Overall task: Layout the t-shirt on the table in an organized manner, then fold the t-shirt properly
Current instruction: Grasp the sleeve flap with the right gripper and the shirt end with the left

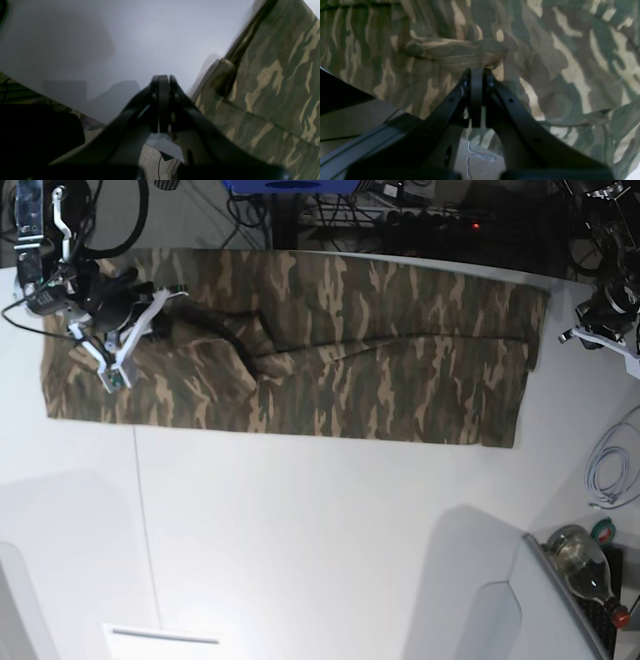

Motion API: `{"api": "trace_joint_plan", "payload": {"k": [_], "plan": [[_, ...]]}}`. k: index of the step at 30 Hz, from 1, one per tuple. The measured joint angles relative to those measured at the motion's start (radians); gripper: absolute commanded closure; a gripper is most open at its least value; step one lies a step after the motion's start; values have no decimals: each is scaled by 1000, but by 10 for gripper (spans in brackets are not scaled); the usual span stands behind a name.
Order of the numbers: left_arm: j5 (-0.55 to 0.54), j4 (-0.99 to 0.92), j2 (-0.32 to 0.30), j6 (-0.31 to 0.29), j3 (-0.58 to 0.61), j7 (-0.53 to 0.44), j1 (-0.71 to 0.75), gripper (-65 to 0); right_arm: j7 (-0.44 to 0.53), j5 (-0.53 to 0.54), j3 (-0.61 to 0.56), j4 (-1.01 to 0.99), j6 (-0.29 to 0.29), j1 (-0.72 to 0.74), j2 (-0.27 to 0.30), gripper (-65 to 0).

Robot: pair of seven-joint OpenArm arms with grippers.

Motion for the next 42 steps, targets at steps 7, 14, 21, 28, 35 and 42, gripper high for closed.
{"api": "trace_joint_plan", "payload": {"k": [7, 14, 21, 28, 35, 42], "plan": [[0, 0, 0, 0, 0, 0, 0, 0, -4, -6, 3, 33, 0, -39, 0, -284], [-1, 0, -7, -1, 0, 0, 0, 0, 111, 0, 33, 34, 0, -19, 0, -275], [-3, -1, -8, -3, -1, 0, 0, 0, 110, -6, -28, -123, -5, 46, 0, 0], [-5, -1, -7, -4, 0, 0, 0, 0, 105, -3, -77, -123, -4, -39, -25, -18], [-10, 26, -4, -216, 3, -1, -4, -99, 126, 0, 34, -11, -4, -34, -30, -21], [1, 4, -3, -417, -5, -5, -6, -650, 115, 4, 24, -9, -3, -41, -40, -21]]}}
